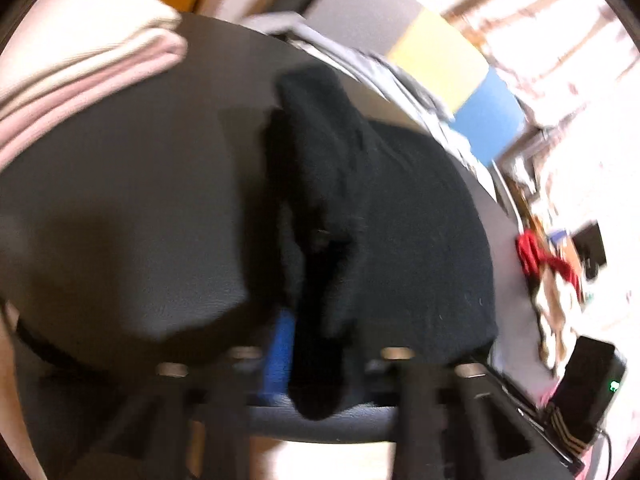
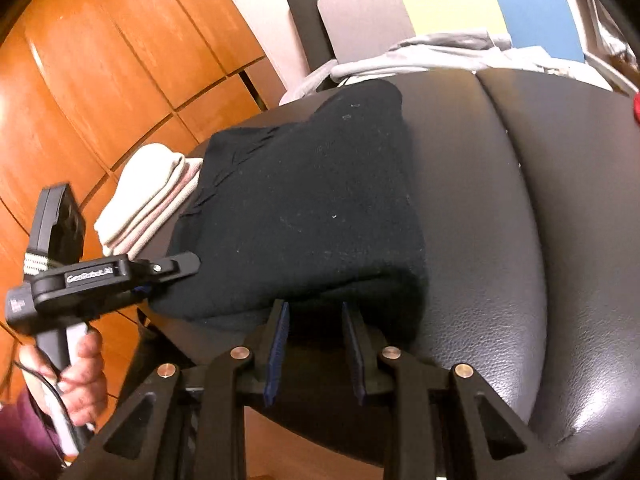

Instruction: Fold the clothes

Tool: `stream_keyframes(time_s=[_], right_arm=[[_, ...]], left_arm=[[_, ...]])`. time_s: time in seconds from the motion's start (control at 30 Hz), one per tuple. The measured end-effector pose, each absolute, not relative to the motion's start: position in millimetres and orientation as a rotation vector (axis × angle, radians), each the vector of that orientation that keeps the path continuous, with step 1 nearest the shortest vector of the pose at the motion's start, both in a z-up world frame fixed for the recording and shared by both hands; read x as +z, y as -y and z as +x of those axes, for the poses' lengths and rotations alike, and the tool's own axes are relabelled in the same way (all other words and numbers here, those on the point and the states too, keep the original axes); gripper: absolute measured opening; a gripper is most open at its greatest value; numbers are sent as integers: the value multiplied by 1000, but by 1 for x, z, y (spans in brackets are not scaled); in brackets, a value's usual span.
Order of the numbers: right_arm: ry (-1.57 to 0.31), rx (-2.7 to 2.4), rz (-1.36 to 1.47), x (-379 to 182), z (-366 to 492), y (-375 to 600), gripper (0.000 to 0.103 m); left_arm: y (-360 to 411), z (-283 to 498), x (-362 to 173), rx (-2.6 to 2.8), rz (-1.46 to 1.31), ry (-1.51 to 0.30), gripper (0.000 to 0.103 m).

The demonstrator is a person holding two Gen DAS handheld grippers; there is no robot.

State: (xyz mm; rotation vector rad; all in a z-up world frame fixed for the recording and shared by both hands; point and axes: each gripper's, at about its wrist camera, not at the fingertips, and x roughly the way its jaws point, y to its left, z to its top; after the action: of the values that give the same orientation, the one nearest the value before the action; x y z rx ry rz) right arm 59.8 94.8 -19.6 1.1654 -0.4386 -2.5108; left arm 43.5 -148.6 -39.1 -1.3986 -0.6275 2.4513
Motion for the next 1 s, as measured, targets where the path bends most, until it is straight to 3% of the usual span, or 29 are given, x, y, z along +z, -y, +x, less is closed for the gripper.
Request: stream_keyframes(time_s=[0.07,0.2,0.27,0.3,0.33,0.43,0.5,0.57,0.63,0.73,0.8,1.0], right_arm=[[396,-2533,1166,-20,57,-91,25],[411,-2516,1161,-20,56,-91,26],[435,-2512,1163,-21,59,-94,26],[448,-2508,1163,-22,59,-93,27],[454,-2504,1167,-23,59,-93,27],[439,-2506,1168,-23,59,-92,27],[434,-2509,1164,-23,59,-92,27],[440,-2510,1157,-23,60,-93,27],[449,-2509,1149,-24,61,-96,27],[438,-2514,1135,-26,62,-98,26],[419,-2531,1125,-26,63,-98,24],[416,-2546,1100,-23,67,-96,21]], left_arm=[[141,40,-36,2425,-1407,577,14],[154,33,-39,2325,-1455,705,14],[162,33,-44,2311,-1495,749,30],[166,34,-46,2318,-1500,760,48],[170,36,-47,2306,-1476,789,55],[168,37,-45,2302,-1488,767,68],[157,41,-41,2313,-1519,687,70],[136,45,-38,2361,-1554,490,67],[118,48,-36,2384,-1564,349,18],[107,48,-27,2388,-1570,292,13],[109,44,-17,2367,-1573,347,12],[133,32,16,2247,-1486,679,12]])
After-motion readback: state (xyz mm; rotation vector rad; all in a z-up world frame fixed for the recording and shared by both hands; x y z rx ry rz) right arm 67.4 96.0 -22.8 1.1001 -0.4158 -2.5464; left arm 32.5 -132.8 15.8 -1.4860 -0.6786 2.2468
